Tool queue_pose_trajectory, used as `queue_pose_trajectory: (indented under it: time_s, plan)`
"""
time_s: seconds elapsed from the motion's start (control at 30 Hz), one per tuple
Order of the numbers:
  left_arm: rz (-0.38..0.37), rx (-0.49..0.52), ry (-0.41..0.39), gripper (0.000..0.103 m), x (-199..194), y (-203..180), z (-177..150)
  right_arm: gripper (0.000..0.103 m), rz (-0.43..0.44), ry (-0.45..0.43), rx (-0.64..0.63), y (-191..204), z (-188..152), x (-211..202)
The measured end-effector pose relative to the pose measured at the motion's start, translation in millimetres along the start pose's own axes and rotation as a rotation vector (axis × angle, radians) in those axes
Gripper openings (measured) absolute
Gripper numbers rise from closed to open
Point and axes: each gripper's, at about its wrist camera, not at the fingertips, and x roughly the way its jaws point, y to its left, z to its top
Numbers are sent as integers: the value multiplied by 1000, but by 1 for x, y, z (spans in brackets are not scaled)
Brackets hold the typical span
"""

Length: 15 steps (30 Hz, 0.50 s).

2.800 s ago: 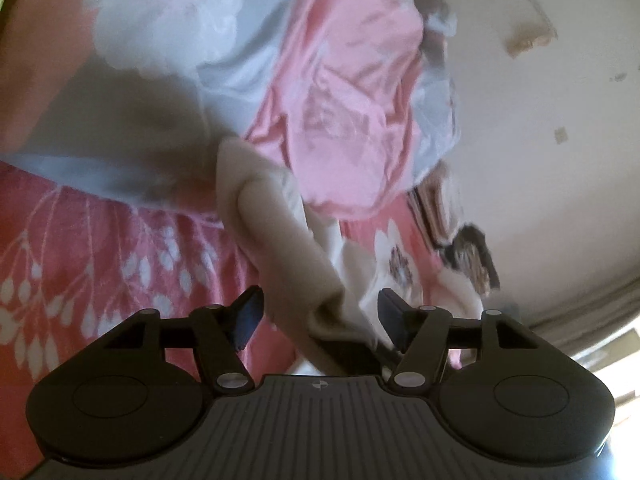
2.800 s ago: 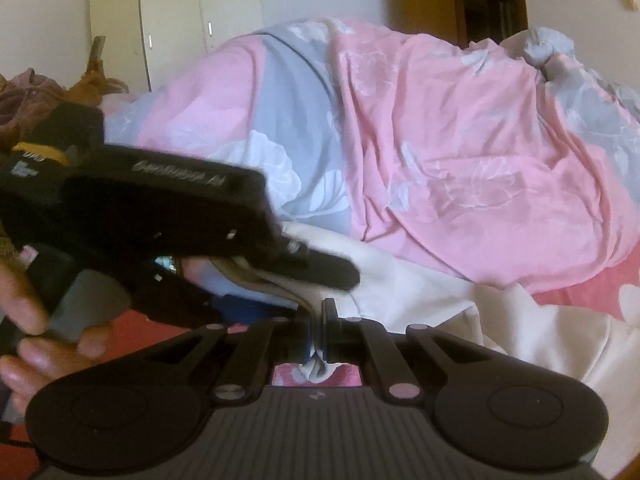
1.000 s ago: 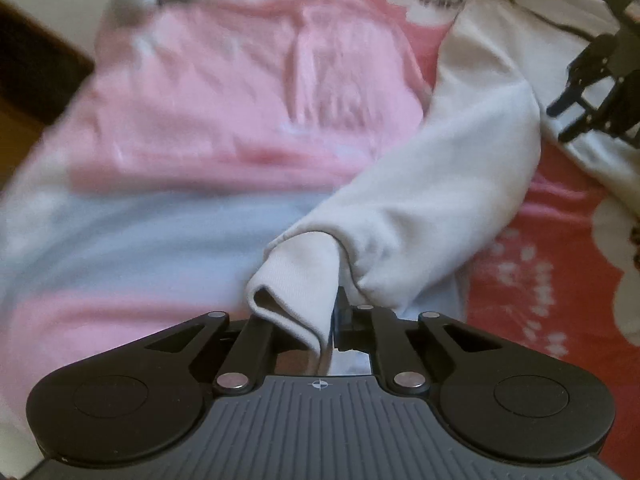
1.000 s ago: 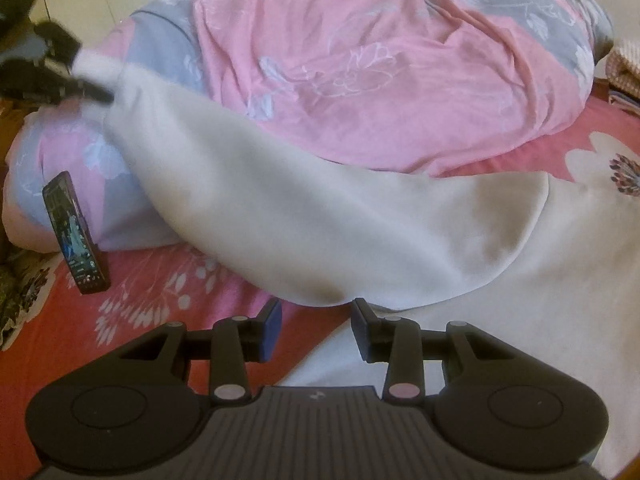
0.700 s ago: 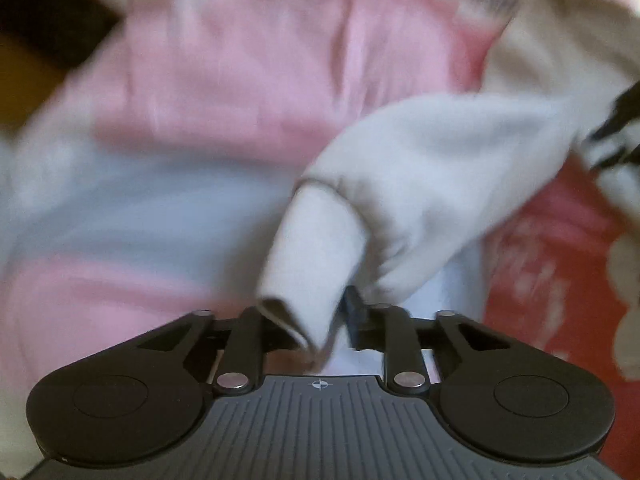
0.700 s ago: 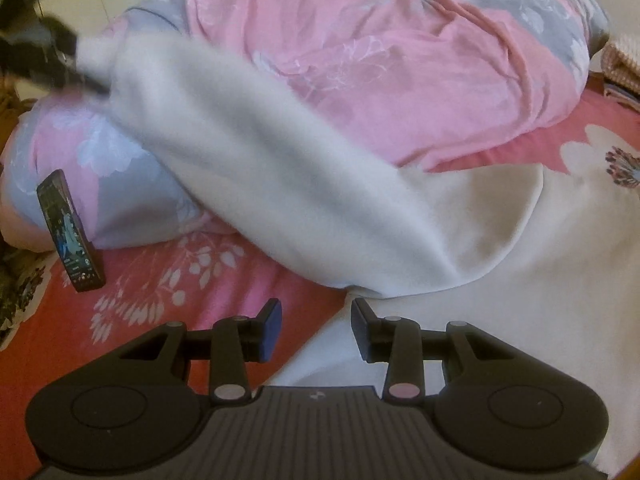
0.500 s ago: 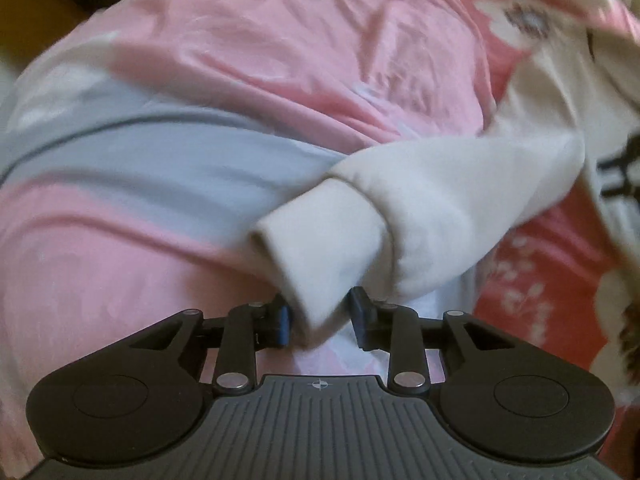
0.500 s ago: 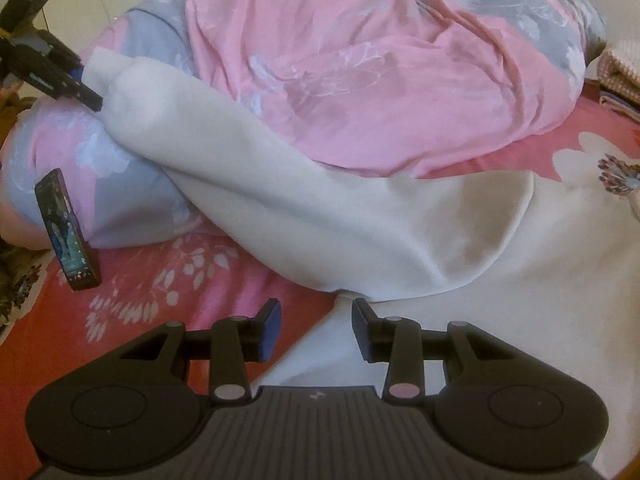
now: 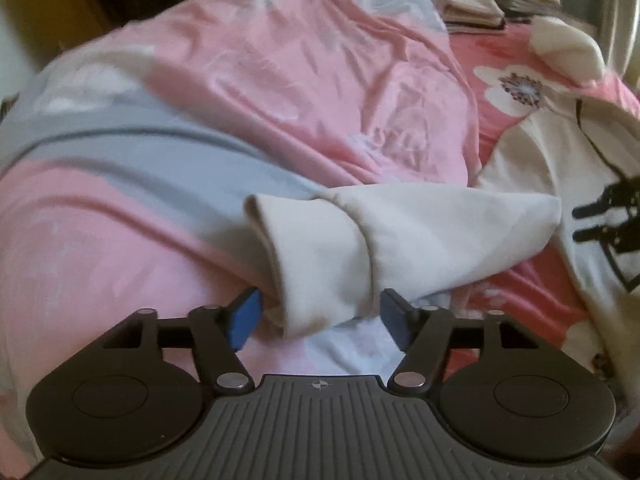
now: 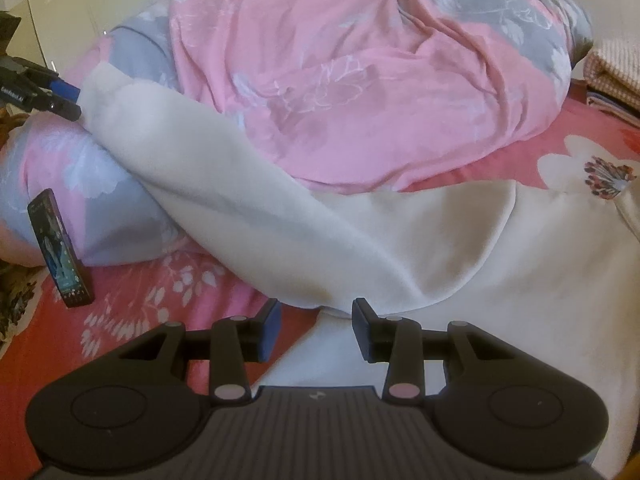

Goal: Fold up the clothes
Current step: 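Lay the sleeve cuff on the hoodie and open the left tool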

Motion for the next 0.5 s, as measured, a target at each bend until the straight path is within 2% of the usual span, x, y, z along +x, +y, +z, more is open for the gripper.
queue_pose_trajectory:
  time_s: [0.13,0.27,0.33,0.43,0.5]
  plan:
    - [39,-56,-45,70,-10,-8,-2,42,-4,-17,-5,-2,3,-2]
    - [116,-63,-161,70,-27,-28,-3,42,-16,-53,-3,-12,15,-6]
    - [133,-46,-187,70,-26,-38,-2,42,-33,-70,-3,-22,28,-7]
    - [185,-1,-163,70,-3,-47,2,42,-43,-89,-51,-36,49,-2]
    - [225,-7,-138,70,15,-45,3,43,-30,-73,-152,-41,63,11]
